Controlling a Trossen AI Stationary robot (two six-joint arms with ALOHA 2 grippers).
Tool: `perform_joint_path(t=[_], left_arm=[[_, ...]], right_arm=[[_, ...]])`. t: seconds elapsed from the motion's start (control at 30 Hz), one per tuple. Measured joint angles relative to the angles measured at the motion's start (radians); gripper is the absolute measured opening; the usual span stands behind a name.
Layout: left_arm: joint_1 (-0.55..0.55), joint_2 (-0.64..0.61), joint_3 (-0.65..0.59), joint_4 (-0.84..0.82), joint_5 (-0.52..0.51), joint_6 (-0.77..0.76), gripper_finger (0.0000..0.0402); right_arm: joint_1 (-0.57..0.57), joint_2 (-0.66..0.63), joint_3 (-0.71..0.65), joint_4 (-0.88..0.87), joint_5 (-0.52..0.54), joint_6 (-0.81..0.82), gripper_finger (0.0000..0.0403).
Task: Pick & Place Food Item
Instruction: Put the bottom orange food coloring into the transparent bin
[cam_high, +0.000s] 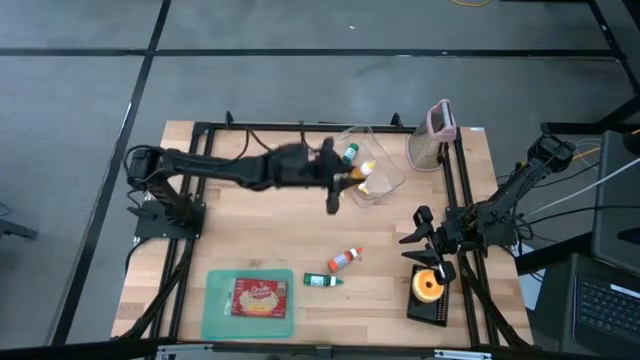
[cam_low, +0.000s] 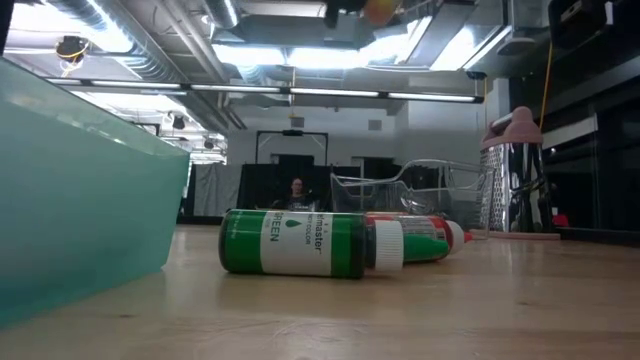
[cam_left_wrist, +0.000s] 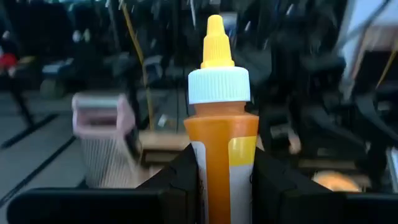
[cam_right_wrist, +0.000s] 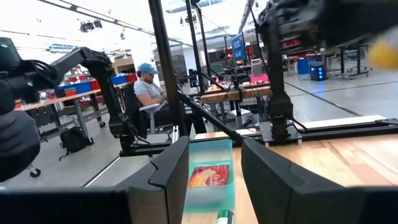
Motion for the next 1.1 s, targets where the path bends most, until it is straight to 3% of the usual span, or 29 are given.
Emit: perform_joint_path(t=[0.13,0.33,0.63,0.77,0.9,1.1], left_arm=[[0.074,0.069,-0.039,0.185,0.111,-0.005,0.0088],[0.142,0.196,-0.049,0.41,0.146,-0.055,0.0088],[0.274,0.382,-0.05,0.39,0.154,-0.232,0.0088],[0.33,0.394,0.0,0.232,0.204,-0.24,0.0088],[0.352,0.394,0.14,-0.122,0.258,-0.155,0.0088],[0.35,0.414,0.333,-0.503,0.219,-0.016,0.0088]], right_arm=[[0.0,0.0,0.002,0.001,0.0,0.0,0.0146],[0.0,0.0,0.002,0.0,0.0,0.0,0.0146],[0.0,0.0,0.002,-0.007,-0.026,-0.005,0.0146],[0.0,0.0,0.003,-0.011,-0.026,-0.005,0.0146],[0.0,0.0,0.003,-0.018,-0.025,-0.005,0.0146],[0.0,0.0,0.003,-0.024,-0.014,-0.011,0.0146]])
